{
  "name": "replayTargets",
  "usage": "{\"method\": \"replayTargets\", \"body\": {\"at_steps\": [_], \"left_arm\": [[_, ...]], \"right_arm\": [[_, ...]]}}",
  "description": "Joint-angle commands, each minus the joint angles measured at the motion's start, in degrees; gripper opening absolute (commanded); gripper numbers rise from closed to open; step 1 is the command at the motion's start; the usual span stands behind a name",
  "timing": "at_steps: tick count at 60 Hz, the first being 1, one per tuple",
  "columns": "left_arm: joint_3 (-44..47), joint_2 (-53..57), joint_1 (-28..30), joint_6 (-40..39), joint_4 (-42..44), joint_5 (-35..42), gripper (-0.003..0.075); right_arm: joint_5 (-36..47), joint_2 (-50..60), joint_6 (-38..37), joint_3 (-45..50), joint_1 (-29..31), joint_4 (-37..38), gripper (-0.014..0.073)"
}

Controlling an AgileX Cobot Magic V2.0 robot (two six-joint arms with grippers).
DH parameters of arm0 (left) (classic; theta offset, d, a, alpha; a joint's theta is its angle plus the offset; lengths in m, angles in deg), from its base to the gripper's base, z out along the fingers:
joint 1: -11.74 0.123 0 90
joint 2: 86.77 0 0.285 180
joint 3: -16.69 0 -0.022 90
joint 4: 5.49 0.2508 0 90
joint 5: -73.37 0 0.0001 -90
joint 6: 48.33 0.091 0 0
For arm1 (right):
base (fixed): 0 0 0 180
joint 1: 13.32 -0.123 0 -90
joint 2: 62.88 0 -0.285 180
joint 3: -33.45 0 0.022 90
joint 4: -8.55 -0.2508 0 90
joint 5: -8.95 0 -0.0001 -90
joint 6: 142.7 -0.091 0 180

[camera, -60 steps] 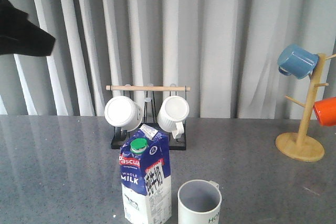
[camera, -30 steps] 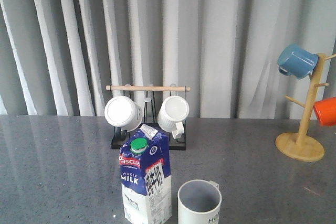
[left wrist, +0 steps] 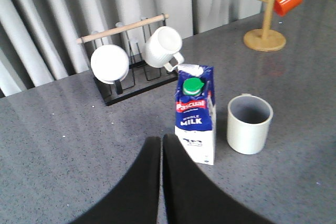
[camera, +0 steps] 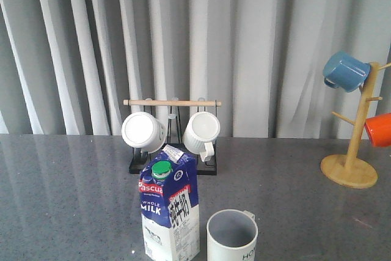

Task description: Place milk next to cup

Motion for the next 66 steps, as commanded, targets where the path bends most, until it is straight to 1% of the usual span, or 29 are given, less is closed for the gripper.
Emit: {"method": "replayTargets", "body": {"at_steps": [1, 7, 13, 16, 21, 28, 36, 48, 66], "left_arm": [[13.4, 6.5, -0.1, -1.4, 0.4, 19.2, -0.0007], [31.0, 14.1, 1.0, -1.4, 0.4, 36.3, -0.0007], [46.4, 22.3, 4.0, -1.4, 0.4, 49.8, -0.0007], [52.6, 25.9, 5.7, -1.6, -0.1, 54.9, -0.0007], [60.9, 32.0, 8.9, -2.9, -1.8, 59.3, -0.0006], [68.1, 39.3, 12.9, -3.0, -2.0, 59.6, -0.0006], [72.2, 44.6, 16.4, -3.0, -2.0, 58.8, -0.0006], [72.7, 44.1, 18.5, -3.0, -2.0, 58.1, -0.0006], [72.6, 44.1, 18.5, -3.2, -1.5, 58.7, -0.0006]], "right_arm": [[3.3, -0.2, -0.1, -1.5, 0.1, 1.7, -0.0004], [3.3, -0.2, -0.1, -1.5, 0.1, 1.7, -0.0004], [3.3, -0.2, -0.1, -1.5, 0.1, 1.7, -0.0004], [3.3, -0.2, -0.1, -1.5, 0.1, 1.7, -0.0004], [3.3, -0.2, -0.1, -1.5, 0.1, 1.7, -0.0004], [3.3, -0.2, -0.1, -1.5, 0.1, 1.7, -0.0004], [3.3, -0.2, -0.1, -1.5, 0.1, 1.7, -0.0004], [3.3, -0.2, -0.1, -1.5, 0.1, 1.7, -0.0004], [3.3, -0.2, -0.1, -1.5, 0.1, 1.7, -0.0004]]}}
